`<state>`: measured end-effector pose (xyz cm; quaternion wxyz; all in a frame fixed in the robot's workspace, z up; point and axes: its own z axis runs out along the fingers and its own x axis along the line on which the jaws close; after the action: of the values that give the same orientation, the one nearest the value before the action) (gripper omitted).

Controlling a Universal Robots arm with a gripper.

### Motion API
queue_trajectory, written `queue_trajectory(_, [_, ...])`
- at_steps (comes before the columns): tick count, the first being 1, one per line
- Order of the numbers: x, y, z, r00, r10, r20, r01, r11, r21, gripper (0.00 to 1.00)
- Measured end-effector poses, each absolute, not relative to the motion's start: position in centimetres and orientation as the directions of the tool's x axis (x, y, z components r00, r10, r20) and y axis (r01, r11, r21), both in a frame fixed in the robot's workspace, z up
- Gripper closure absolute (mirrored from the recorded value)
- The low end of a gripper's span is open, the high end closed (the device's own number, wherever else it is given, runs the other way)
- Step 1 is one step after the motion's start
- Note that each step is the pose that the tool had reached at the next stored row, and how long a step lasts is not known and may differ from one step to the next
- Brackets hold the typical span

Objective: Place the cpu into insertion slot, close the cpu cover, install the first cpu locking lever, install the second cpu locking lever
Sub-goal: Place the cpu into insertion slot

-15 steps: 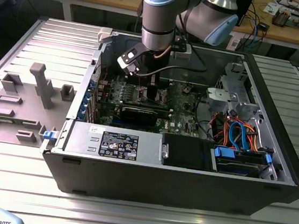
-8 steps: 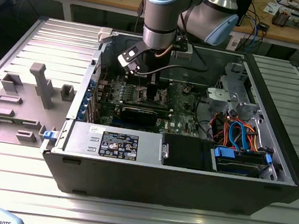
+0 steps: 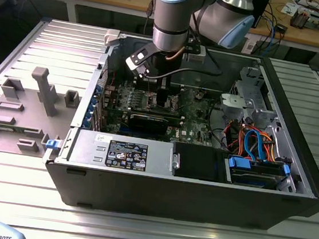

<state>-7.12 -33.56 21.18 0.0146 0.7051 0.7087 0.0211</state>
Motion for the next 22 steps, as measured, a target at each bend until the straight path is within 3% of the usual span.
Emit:
queue_trajectory(10, [-7.1, -33.6, 22.6, -0.005, 1.000, 0.009, 0.999, 0.005, 0.048, 0.40])
queue_trajectory(13, [-7.1, -33.6, 22.6, -0.005, 1.000, 0.009, 0.999, 0.005, 0.048, 0.59])
queue_trajectory(14, [-7.1, -33.6, 22.6, -0.005, 1.000, 0.009, 0.999, 0.005, 0.048, 0.59])
queue_trajectory(17, [-7.1, -33.6, 22.6, -0.005, 1.000, 0.009, 0.999, 0.005, 0.048, 0.77])
queue_trajectory(22, [-7.1, -33.6, 22.6, -0.005, 1.000, 0.009, 0.999, 0.005, 0.048, 0.89])
